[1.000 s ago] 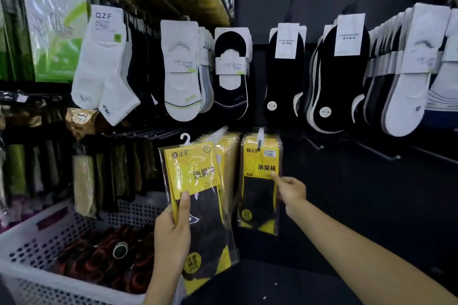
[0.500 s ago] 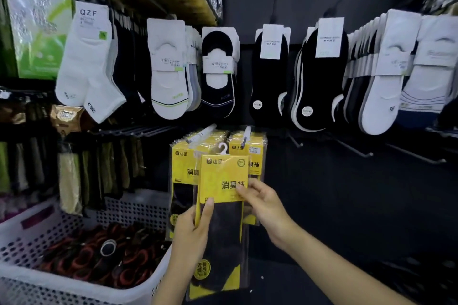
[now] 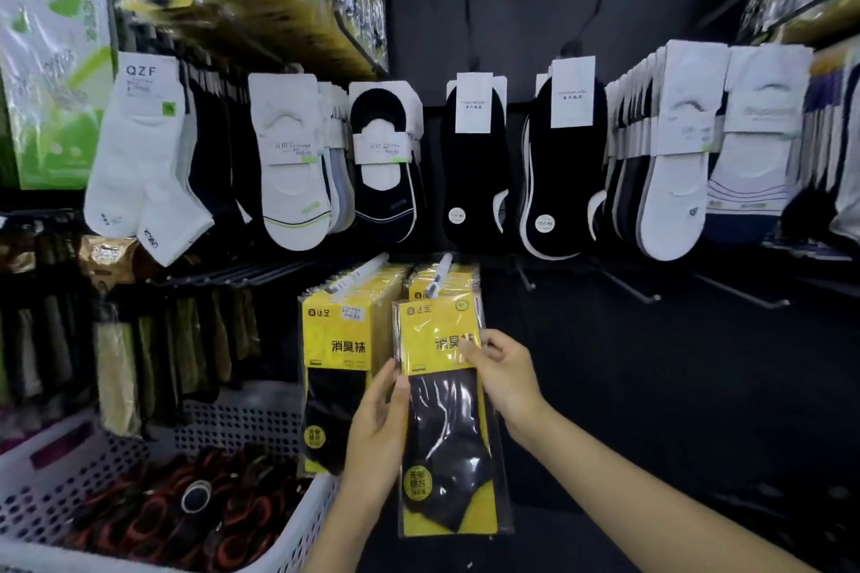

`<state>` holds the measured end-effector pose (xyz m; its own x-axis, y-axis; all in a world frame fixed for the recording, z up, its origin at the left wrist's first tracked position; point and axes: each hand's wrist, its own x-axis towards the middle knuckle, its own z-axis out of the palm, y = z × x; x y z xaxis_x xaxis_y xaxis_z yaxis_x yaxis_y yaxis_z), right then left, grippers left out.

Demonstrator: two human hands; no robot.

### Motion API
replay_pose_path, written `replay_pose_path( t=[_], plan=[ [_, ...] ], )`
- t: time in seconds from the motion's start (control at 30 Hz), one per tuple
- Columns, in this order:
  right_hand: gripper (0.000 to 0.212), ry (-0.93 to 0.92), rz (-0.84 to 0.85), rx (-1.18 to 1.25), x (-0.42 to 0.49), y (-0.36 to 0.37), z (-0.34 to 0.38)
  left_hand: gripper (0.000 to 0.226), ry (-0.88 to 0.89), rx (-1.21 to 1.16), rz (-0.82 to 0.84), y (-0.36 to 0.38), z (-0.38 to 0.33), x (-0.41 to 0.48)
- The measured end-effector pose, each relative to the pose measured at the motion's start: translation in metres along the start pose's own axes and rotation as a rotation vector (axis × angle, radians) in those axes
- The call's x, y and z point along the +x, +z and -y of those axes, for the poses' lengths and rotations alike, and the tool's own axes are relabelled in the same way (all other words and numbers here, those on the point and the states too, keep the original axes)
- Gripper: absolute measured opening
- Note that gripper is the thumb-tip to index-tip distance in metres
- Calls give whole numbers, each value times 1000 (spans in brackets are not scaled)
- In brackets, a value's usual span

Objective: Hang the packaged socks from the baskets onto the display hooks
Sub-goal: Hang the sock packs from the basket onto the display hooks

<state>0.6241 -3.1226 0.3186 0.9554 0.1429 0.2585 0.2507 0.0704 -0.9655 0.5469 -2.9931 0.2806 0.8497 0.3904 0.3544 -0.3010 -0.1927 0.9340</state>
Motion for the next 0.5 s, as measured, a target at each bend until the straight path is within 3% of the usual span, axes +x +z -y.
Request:
replay_pose_path(
  t=[0.2,0.4,0.5],
  plan=[
    [13,143,-120,-22,37,11,-17,53,-50,78,17,13,21,39],
    [23,361,-158,187,59,12,-37,59,-113,81,29,34,39,77],
    [13,386,-172,154,59,6,-53,61,-111,105,21,36,48,80]
  ],
)
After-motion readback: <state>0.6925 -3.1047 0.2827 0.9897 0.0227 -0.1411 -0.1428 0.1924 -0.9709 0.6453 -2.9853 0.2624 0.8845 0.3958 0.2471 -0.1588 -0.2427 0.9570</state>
